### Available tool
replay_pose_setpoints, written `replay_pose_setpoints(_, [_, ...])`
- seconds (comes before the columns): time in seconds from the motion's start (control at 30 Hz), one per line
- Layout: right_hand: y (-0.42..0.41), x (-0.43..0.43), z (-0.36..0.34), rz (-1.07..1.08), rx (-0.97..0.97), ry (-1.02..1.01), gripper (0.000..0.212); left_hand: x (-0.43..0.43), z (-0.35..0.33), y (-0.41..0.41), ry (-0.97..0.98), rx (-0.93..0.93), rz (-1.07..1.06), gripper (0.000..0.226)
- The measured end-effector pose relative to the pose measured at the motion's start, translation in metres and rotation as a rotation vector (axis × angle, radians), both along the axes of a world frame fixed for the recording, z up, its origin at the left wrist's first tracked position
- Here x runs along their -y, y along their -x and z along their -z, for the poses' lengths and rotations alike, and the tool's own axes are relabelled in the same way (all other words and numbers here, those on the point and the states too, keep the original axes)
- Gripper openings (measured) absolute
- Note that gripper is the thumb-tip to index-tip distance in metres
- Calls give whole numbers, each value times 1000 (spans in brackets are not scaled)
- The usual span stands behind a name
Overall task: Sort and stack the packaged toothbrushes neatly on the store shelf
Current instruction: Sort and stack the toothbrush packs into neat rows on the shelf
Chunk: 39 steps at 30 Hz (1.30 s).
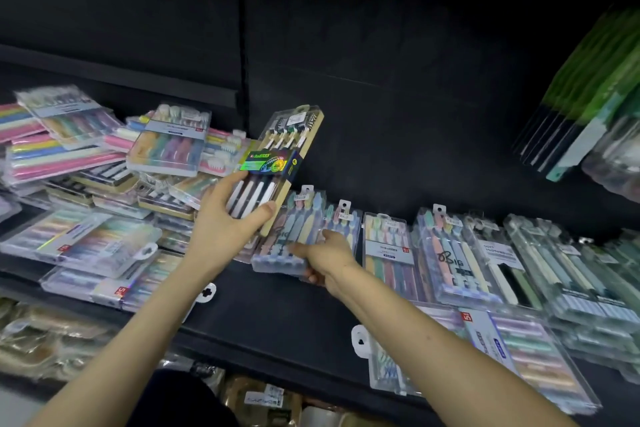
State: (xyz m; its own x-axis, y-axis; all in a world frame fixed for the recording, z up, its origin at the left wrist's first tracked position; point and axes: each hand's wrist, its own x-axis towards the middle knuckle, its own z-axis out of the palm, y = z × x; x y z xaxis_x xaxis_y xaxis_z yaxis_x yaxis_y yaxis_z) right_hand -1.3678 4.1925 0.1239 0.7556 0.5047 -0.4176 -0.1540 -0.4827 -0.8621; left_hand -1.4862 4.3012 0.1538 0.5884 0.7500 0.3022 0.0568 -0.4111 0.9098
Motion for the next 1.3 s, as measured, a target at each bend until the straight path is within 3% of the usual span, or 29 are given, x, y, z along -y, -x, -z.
replay_pose_setpoints(0.23, [-29,55,-15,74,85,-69,61,-3,8,5,-16,-11,-8,58])
replay_pose_setpoints(0.33, [-42,62,-17,104,62,-38,67,-3,6,3,-14,-12,-4,58])
replay_pose_setpoints(0.53, [-39,57,-12,-61,97,81,65,0,0,-1,-35,-40,22,69])
replay_pose_setpoints(0.63, [-40,59,-19,-214,352,360,40,1,-1,-4,-39,-54,18,70])
replay_pose_setpoints(0.7, [-40,60,-27,-244,605,484,45,4,-1,-5,-47,-61,26,70])
replay_pose_setpoints(0.73, [-38,59,-32,-228,670,433,50,6,0,-6,-52,-66,34,71])
replay_pose_setpoints(0.77, [-34,60,-39,-187,619,276,55,8,0,-6,-53,-72,46,71])
replay_pose_setpoints(0.87, [-26,61,-64,-81,120,-312,68,24,2,-9,-46,-82,118,77])
replay_pose_setpoints(0.93, [-21,61,-72,-76,19,-475,58,42,9,-12,-99,-74,174,76])
replay_pose_setpoints(1.03, [-16,65,-71,57,130,-492,26,59,21,-17,-128,-87,345,70])
replay_pose_setpoints(1.1, [-22,74,-68,152,157,-485,29,52,25,-15,-74,-108,432,58])
replay_pose_setpoints(1.17, [-33,89,-71,197,198,-484,35,39,31,-7,-26,-118,378,54])
replay_pose_setpoints(1.3, [-51,125,-73,233,155,-456,33,25,63,4,-378,-341,281,45])
